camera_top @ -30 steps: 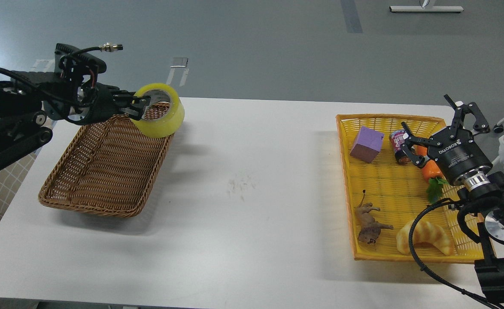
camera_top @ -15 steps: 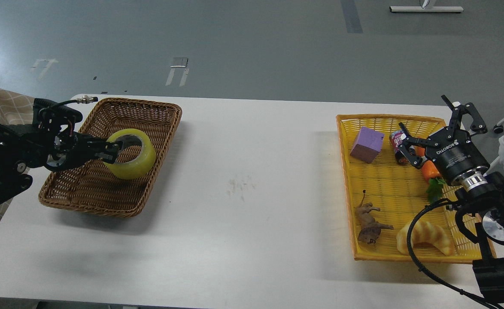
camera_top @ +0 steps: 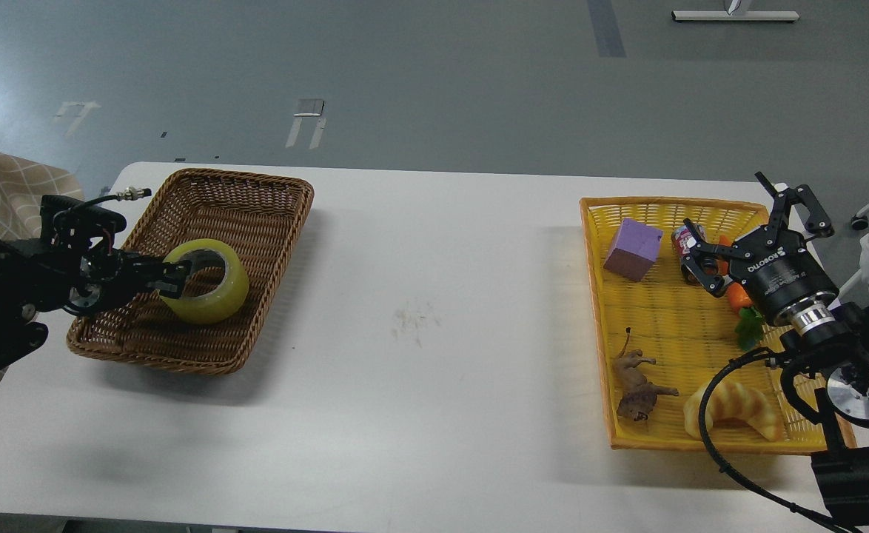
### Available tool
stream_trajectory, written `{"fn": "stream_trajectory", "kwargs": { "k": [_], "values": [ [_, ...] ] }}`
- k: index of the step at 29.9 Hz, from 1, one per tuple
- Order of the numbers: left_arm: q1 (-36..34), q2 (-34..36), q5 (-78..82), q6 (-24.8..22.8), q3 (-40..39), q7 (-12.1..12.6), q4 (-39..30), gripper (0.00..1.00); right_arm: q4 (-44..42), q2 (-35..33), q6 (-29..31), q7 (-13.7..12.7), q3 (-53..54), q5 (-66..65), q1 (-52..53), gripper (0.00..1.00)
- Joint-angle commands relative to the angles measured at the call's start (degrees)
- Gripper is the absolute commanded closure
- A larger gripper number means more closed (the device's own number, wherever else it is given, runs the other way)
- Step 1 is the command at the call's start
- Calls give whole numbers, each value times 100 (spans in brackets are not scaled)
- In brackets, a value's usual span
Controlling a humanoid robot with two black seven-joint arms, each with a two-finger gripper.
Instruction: Place and transfer tape with both arms
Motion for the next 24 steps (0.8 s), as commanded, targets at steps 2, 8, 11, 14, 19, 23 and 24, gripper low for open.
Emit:
{"fn": "stream_trajectory", "kwargs": {
  "k": [2,8,11,14,19,23,24],
  "values": [
    [-51,54,-355,-35,-73,26,-82,21,-8,-9,0,0,-2,0,5,0],
    [-876,89,-2060,-71,-152,-35,-187,20,-61,-9,0,0,7,0,5,0],
    [-1306,28,-3129,-79,-178,-1,-257,20,-52,-17,0,0,15,0,40,0],
    [-1632,-60,-4011,-88,-240,-35,-319,20,-52,-44,0,0,15,0,75,0],
    [-1633,-508,-6336,-97,-880,-62,-363,3,-17,-61,0,-8,-2,-9,251,0],
    [-1633,-877,-7324,-97,-1214,-53,-363,2,-8,-70,0,-43,-90,-18,383,0],
    [-1633,-930,-7370,-106,-1259,-53,-363,2,-8,-70,0,-43,-99,-18,418,0]
  ]
}}
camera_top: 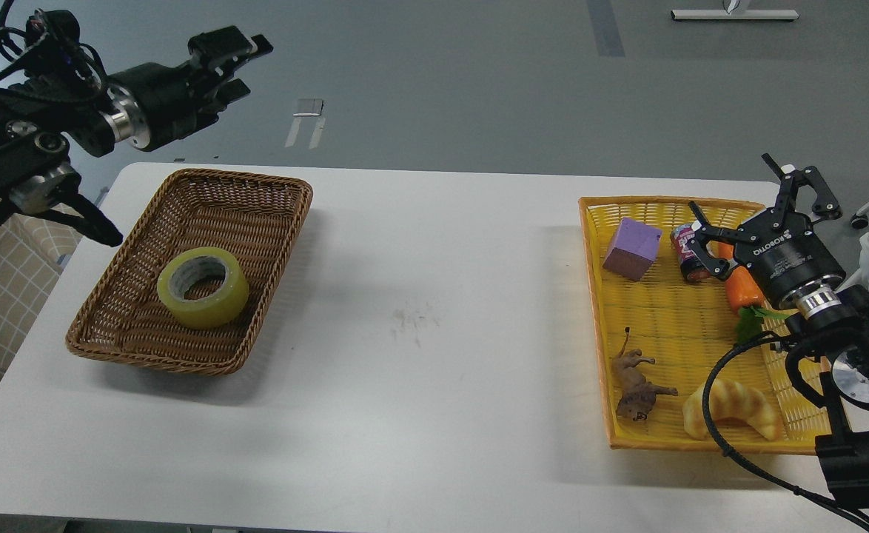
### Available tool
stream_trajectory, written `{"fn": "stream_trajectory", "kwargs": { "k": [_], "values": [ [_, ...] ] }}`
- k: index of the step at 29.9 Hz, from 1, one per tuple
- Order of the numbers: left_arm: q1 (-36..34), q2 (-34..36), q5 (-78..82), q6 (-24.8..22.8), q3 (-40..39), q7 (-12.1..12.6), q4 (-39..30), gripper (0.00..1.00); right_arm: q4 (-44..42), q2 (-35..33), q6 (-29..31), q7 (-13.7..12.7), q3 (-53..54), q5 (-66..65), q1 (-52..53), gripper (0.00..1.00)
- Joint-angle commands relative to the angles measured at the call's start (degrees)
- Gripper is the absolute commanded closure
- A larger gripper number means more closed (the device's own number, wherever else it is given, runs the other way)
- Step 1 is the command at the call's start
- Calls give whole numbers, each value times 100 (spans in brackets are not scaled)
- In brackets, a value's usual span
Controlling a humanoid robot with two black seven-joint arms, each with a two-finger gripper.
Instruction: Place and transfer tape with both arms
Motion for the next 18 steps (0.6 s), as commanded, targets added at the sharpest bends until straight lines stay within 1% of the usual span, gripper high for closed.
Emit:
{"fn": "stream_trajectory", "kwargs": {
  "k": [1,4,5,6,7,8,10,11,13,14,18],
  "values": [
    [22,-305,-489,-81,-267,4,-2,2,-1,3,0,-15,-67,-1,196,0],
    [127,-482,-577,-546,-399,-5,-2,2,-54,3,0,-15,-76,-18,424,0],
    [302,-560,-734,-774,-547,-5,-11,2,-89,3,0,-23,-76,-27,556,0],
    [408,-596,-831,-837,-662,-5,-11,2,-115,3,0,-23,-76,-27,618,0],
    [635,-692,-1024,-960,-976,-5,-11,2,-159,12,0,-23,-84,-27,749,0],
    [855,-771,-1130,-1039,-1371,-5,-11,2,-212,12,0,-32,-84,-27,881,0],
    [1085,-842,-1157,-1092,-1751,-5,-20,2,-273,12,0,-32,-84,-27,1022,0],
    [1295,-947,-1157,-1214,-2057,-5,-28,2,-361,12,0,-41,-84,-27,1162,0],
    [1533,-1105,-1157,-1390,-2410,4,-55,2,-562,81,0,-41,-93,-27,1373,0],
    [1665,-1211,-1157,-1435,-2560,4,-107,2,-781,134,0,-32,-154,-27,1505,0],
    [2025,-1500,-1149,-1436,-2841,4,-300,2,-1222,179,0,-23,-356,-10,1918,0]
  ]
}}
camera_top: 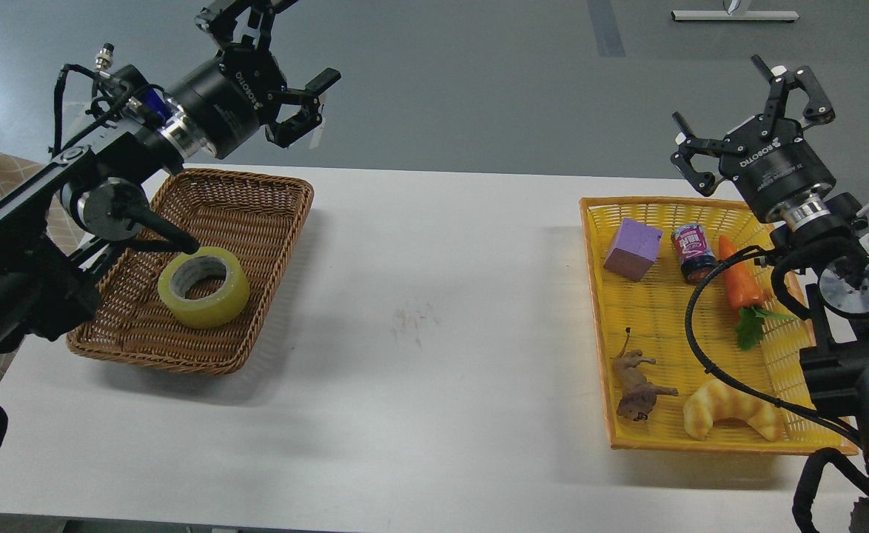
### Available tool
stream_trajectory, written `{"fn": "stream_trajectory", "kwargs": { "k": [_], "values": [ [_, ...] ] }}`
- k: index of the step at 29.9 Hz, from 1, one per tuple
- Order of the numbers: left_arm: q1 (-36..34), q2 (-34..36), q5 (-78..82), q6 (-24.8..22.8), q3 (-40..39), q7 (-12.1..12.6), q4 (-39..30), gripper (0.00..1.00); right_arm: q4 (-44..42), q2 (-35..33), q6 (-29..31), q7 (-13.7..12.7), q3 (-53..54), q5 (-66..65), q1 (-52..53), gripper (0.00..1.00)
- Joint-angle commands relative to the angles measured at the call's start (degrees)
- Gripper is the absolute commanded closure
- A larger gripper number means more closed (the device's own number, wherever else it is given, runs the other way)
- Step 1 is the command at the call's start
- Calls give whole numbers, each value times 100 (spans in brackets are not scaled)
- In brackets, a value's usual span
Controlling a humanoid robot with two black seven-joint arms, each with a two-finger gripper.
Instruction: Place and transfer tape with both arms
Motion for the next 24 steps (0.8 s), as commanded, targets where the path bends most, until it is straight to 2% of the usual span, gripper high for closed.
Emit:
{"fn": "stream_trajectory", "kwargs": {
  "k": [1,10,13,17,24],
  "values": [
    [385,-342,26,-23,-340,7,-158,2,-346,56,0,13,-143,27,369,0],
    [781,-1073,87,-32,-570,51,-70,2,-214,505,0,57,-143,62,239,0],
    [782,-1134,87,-32,-561,51,0,2,-188,522,0,66,-143,53,107,0],
    [755,-1231,87,-84,-570,51,377,2,259,522,0,57,-379,53,-244,0],
    [738,-1328,78,-102,-570,51,448,2,770,522,0,57,-503,53,-368,0]
  ]
}}
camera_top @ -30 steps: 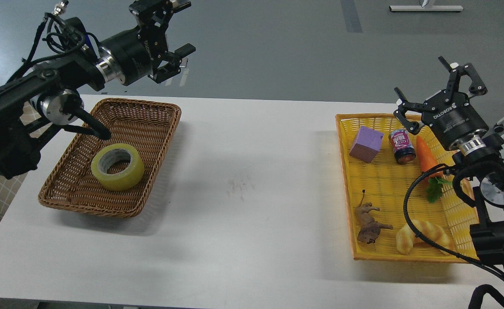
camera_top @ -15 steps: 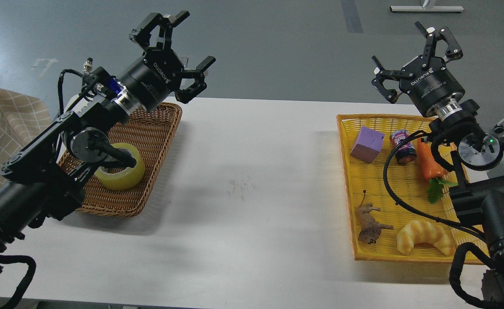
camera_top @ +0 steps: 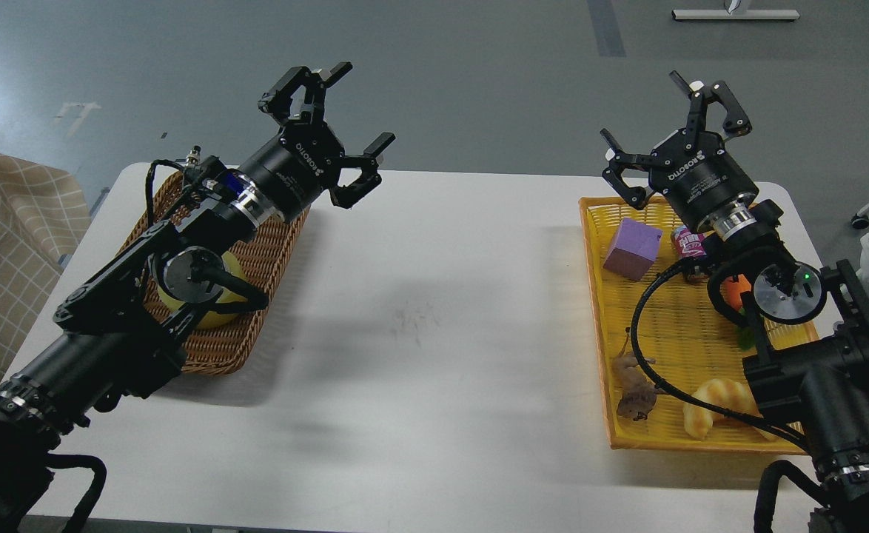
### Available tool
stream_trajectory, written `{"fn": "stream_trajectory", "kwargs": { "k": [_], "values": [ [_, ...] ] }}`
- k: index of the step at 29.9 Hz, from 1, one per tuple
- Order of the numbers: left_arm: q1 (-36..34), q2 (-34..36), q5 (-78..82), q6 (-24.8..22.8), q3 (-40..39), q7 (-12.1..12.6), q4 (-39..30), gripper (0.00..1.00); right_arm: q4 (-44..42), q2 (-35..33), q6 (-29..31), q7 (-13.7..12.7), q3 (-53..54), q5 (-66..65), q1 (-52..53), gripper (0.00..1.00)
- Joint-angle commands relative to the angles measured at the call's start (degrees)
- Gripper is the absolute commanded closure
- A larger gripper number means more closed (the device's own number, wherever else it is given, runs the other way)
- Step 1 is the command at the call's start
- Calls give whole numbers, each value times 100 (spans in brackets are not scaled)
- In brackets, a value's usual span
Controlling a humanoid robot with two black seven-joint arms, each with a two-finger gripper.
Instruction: Place and transfer tape with both arms
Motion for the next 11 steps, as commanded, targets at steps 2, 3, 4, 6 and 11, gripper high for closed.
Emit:
{"fn": "stream_trajectory", "kwargs": {
  "k": [2,3,4,6,11],
  "values": [
    [-21,-16,-12,5,-3,-4,55,2,100,-1,0,-3,-17,-12,54,0],
    [-38,-16,-20,5,-11,-4,73,2,91,-1,0,-3,-17,-12,81,0],
    [-47,-16,-20,5,-11,-4,90,2,82,-1,0,-3,-17,-12,107,0],
    [-91,-8,-20,5,-11,-5,143,2,73,-1,0,-3,-26,-12,203,0],
    [-152,-8,-20,5,-11,-4,161,2,143,-1,0,6,-9,-3,213,0]
  ]
}}
